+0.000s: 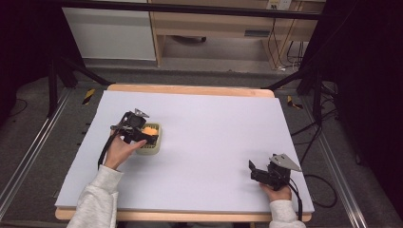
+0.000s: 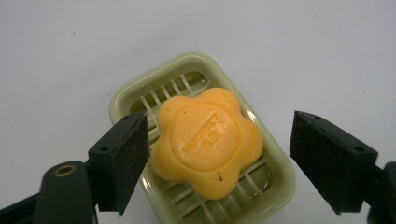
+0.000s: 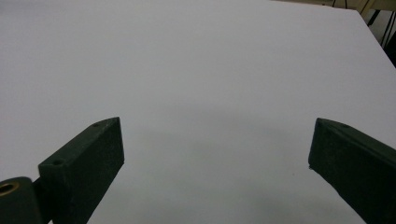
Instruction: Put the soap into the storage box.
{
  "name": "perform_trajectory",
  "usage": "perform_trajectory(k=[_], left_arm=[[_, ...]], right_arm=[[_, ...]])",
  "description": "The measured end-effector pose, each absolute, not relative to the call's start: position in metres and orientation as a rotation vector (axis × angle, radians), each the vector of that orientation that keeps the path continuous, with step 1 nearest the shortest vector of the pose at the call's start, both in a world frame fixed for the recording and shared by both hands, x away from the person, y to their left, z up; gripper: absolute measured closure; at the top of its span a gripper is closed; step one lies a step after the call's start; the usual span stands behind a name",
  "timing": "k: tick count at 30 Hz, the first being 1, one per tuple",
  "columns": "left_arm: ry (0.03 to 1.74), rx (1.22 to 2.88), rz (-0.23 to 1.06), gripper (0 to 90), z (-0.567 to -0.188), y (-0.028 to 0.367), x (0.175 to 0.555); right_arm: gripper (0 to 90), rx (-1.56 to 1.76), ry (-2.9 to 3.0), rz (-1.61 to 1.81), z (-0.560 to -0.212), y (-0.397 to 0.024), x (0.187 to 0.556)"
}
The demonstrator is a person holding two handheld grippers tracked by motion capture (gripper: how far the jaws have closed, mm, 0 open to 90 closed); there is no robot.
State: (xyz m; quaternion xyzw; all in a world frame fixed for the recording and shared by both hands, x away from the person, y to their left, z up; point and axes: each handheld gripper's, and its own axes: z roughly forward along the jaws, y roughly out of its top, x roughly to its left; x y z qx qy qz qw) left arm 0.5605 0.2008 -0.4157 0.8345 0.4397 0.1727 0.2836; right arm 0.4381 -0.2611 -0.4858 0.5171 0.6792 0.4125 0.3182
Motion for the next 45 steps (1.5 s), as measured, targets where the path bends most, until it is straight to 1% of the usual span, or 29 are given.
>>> perform_trajectory(k=[7, 9, 17, 24, 29, 37, 45], left_arm=[[1.162, 2.179, 0.479, 19.9, -0.406, 0.207, 0.552], [1.14, 2.154, 0.507, 20.3, -0.402, 0.21, 0.545], [1.125, 2.068, 0.553, 21.0, -0.402, 0.219, 0.528], [1.14, 1.924, 0.565, 20.7, -0.401, 0.232, 0.511], [1.151, 1.905, 0.586, 21.0, -0.408, 0.237, 0.502], [1.148, 1.869, 0.647, 21.7, -0.427, 0.25, 0.478], [1.164, 1.919, 0.639, 22.3, -0.443, 0.264, 0.461]], right_arm=[[3.9, 1.359, 1.785, 1.083, -0.486, -0.261, 0.438], [3.9, 1.358, 1.784, 1.083, -0.486, -0.261, 0.438], [3.9, 1.36, 1.784, 1.084, -0.486, -0.261, 0.438], [3.8, 1.362, 1.782, 1.089, -0.486, -0.261, 0.438], [3.8, 1.359, 1.778, 1.088, -0.486, -0.261, 0.437], [3.8, 1.358, 1.771, 1.093, -0.486, -0.262, 0.437], [3.6, 1.357, 1.77, 1.094, -0.486, -0.262, 0.437]])
